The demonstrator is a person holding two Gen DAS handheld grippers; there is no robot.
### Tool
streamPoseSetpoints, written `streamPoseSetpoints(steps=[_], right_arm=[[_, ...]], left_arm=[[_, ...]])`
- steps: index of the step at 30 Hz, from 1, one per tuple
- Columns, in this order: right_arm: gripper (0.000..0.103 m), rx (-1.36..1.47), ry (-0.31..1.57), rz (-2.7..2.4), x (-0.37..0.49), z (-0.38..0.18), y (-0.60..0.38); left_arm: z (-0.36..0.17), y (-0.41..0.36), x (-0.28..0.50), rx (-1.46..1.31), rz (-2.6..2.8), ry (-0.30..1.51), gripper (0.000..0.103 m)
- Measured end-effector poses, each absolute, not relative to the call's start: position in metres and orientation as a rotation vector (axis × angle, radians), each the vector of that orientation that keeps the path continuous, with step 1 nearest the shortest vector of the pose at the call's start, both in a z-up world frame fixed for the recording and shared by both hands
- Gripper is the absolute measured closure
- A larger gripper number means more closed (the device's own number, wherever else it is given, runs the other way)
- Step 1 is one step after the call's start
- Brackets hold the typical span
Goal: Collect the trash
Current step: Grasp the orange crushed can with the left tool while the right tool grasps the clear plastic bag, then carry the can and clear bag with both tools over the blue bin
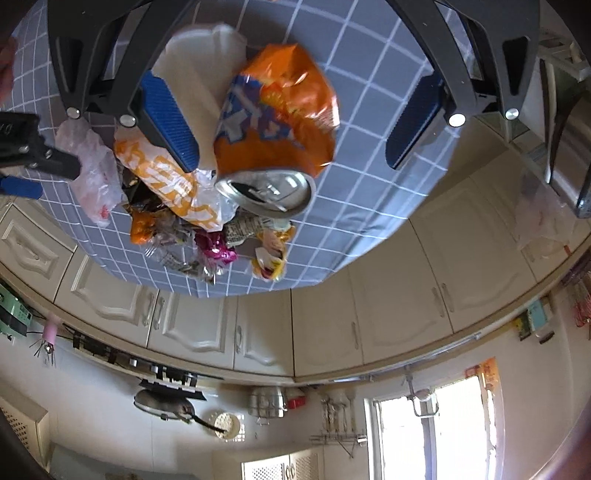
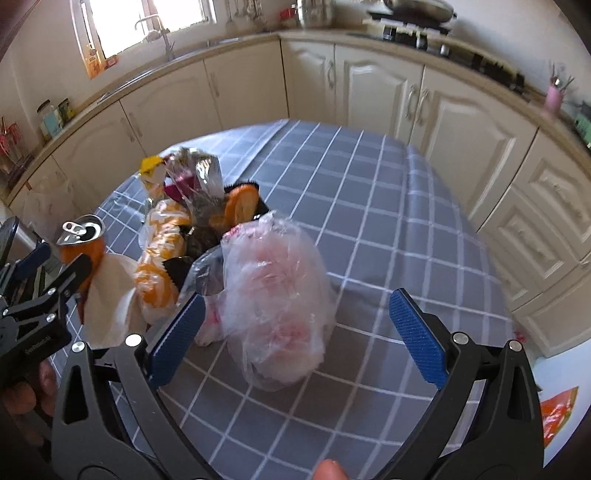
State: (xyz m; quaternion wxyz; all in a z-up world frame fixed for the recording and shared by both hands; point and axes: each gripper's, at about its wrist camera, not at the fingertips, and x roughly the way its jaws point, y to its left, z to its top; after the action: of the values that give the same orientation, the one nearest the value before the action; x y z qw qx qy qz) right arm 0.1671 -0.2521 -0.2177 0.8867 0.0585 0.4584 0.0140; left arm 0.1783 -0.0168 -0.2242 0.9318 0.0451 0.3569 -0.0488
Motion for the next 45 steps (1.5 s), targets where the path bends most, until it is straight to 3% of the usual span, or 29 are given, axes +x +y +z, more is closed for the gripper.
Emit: streamPoseSetpoints(steps=[2, 4, 5, 6, 8, 9, 19, 29, 37, 45], right_arm=[[0.006, 0.149, 0.977, 0.04, 0.175, -0.228, -0.253], [0.013, 0.182, 0.993, 0.072, 0.18, -0.237, -0.254], [0.031, 0.196, 1.001, 0.084, 0.183, -0.24, -0.255], [0.042, 0.216, 1.011, 0.091, 0.183, -0.244, -0.256], [0.05, 0.234, 1.001, 0.104, 0.18, -0.243, -0.259], [0.051, 0.25, 0.998, 0.113, 0.178, -0.243, -0.26], [0.052, 0.333, 0.943, 0.111, 0.158, -0.231, -0.29], [0.052, 0.371, 0.809, 0.087, 0.121, -0.196, -0.324], [0.052, 0.452, 0.723, -0.052, 0.06, -0.187, -0.409], [0.052, 0.577, 0.706, -0.355, -0.037, -0.215, -0.544]], left_arm=[[-0.232, -0.02, 0.189, 0.098, -0.096, 0.747, 0.004], [-0.236, -0.017, 0.197, 0.066, -0.124, 0.761, 0.005], [-0.237, -0.016, 0.2, 0.047, -0.139, 0.771, 0.008], [-0.238, -0.014, 0.202, 0.025, -0.167, 0.779, 0.016], [-0.237, -0.012, 0.203, -0.008, -0.201, 0.785, 0.05], [-0.237, -0.01, 0.205, -0.015, -0.203, 0.793, 0.053], [-0.223, 0.004, 0.191, -0.008, -0.175, 0.767, 0.054], [-0.152, -0.019, 0.143, 0.013, -0.238, 0.608, 0.054], [-0.117, -0.138, 0.109, 0.037, -0.561, 0.592, 0.054], [-0.146, -0.31, 0.074, 0.096, -0.888, 0.677, 0.053]])
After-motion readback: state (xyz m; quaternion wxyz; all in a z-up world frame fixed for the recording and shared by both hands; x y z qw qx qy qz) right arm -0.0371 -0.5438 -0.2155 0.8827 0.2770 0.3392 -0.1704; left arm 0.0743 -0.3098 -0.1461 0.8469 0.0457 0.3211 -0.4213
